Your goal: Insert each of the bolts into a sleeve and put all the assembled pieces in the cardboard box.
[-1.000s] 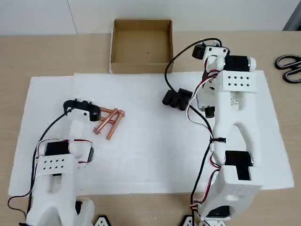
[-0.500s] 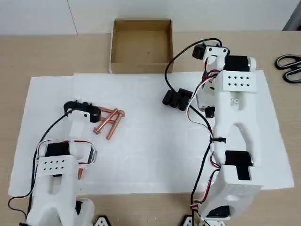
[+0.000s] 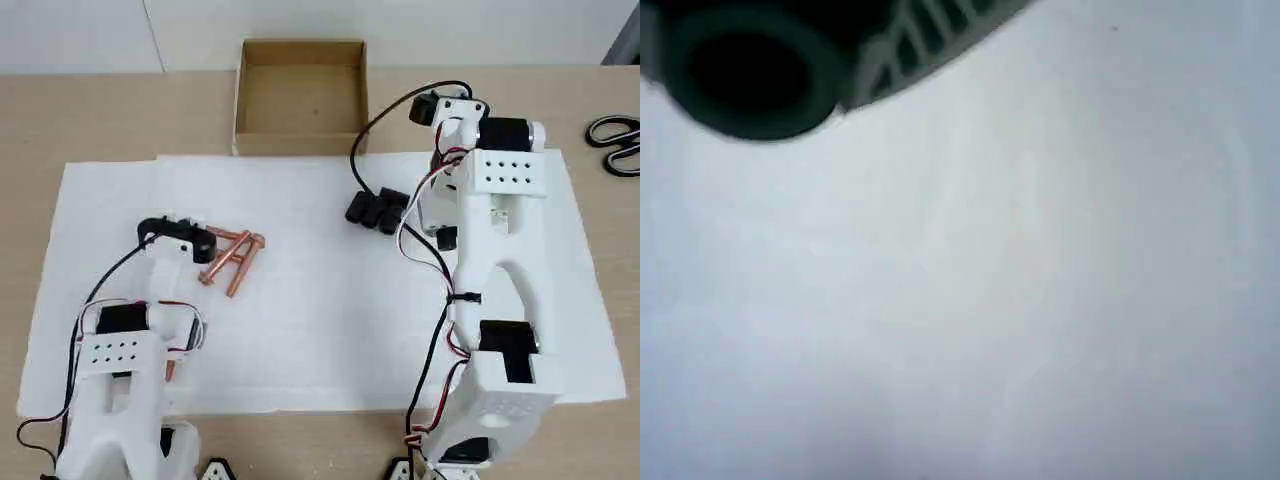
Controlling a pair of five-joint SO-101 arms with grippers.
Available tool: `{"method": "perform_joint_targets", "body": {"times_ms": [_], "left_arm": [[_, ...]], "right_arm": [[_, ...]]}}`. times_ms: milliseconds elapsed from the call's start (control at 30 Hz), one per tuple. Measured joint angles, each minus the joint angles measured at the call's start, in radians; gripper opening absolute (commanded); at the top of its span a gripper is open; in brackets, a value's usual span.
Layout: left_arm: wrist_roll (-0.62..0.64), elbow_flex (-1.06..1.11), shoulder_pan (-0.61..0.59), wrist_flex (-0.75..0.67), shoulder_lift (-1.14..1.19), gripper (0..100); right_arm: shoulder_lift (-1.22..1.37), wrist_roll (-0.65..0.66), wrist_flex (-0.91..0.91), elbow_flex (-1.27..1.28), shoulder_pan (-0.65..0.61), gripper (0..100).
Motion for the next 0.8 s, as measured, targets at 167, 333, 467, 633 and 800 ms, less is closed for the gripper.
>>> {"method": "perform_joint_targets", "body": {"times_ms": [167,333,467,633,800], "left_arm": [[-0.003,0.0,0.0,0.0,0.018,14],[-0.011,-0.037,0.0,-0.011,0.157,14],[-0.011,-0.072,0.0,-0.014,0.216,14],[-0.011,-0.08,0.0,-0.014,0.232,9],[-0.008,-0.08,0.009,-0.014,0.235,0]], "right_arm": [[0.0,0.0,0.0,0.0,0.0,0.5],[0.0,0.0,0.0,0.0,0.0,0.5],[0.0,0.0,0.0,0.0,0.0,0.5],[0.0,0.0,0.0,0.0,0.0,0.5],[0.0,0.0,0.0,0.0,0.0,0.5]]}}
